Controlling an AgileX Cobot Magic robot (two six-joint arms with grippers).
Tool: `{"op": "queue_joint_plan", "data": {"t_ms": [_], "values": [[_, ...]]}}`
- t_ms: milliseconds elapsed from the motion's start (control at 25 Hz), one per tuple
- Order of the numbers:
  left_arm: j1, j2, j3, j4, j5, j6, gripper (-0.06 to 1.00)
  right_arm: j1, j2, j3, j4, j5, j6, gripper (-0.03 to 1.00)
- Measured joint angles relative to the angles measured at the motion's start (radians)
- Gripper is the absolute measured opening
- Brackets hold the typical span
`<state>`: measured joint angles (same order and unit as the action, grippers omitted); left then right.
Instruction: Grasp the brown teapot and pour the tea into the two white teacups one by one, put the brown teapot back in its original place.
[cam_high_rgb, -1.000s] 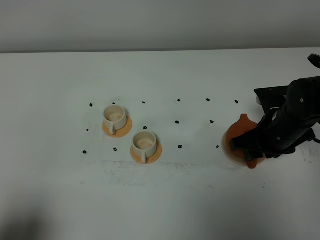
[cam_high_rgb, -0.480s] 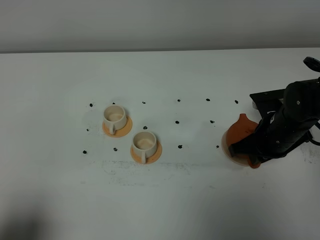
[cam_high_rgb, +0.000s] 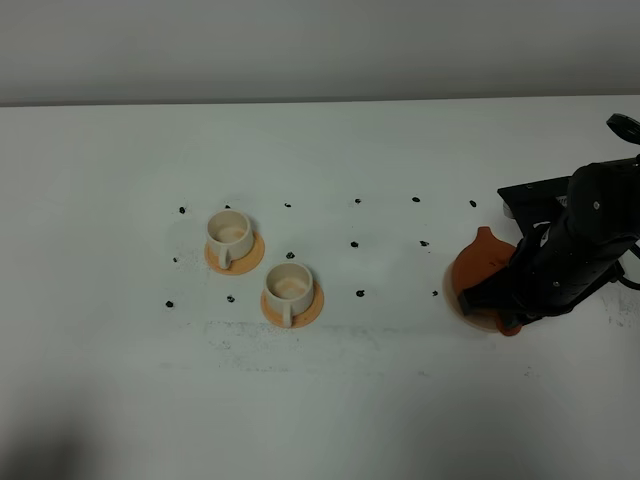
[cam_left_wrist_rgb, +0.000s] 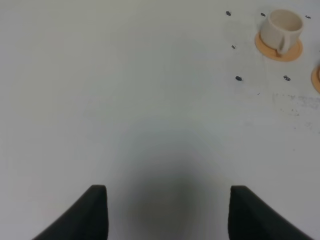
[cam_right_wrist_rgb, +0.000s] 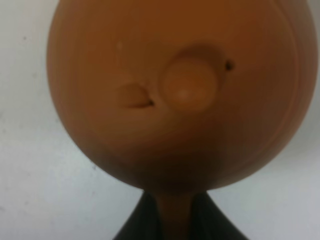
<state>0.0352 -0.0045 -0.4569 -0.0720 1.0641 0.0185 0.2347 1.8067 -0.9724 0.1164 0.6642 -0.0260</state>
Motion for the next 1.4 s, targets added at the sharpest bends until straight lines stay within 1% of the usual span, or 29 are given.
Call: {"op": "queue_joint_plan", "data": {"t_ms": [160, 280, 440, 840, 1000, 1240, 1400], "values": [[0.000, 0.000, 0.000, 0.000, 0.000, 0.000, 0.50, 0.000, -0.006, 0.000, -0.002, -0.001, -0.001, 0.09], [0.000, 0.000, 0.000, 0.000, 0.000, 0.000, 0.50, 0.000, -0.025, 0.001, -0.014, -0.031, -0.001, 0.09], [0.000, 0.000, 0.000, 0.000, 0.000, 0.000, 0.50, 0.000, -0.052, 0.002, -0.029, -0.045, -0.002, 0.09], [0.000, 0.000, 0.000, 0.000, 0.000, 0.000, 0.50, 0.000, -0.160, 0.108, -0.041, -0.101, 0.013, 0.08], [0.000, 0.000, 0.000, 0.000, 0.000, 0.000, 0.50, 0.000, -0.204, 0.150, -0.048, -0.147, 0.026, 0.08], [0.000, 0.000, 0.000, 0.000, 0.000, 0.000, 0.50, 0.000, -0.251, 0.161, -0.063, -0.166, 0.026, 0.08], [0.000, 0.000, 0.000, 0.000, 0.000, 0.000, 0.50, 0.026, -0.285, 0.161, -0.087, -0.208, 0.021, 0.08]]}}
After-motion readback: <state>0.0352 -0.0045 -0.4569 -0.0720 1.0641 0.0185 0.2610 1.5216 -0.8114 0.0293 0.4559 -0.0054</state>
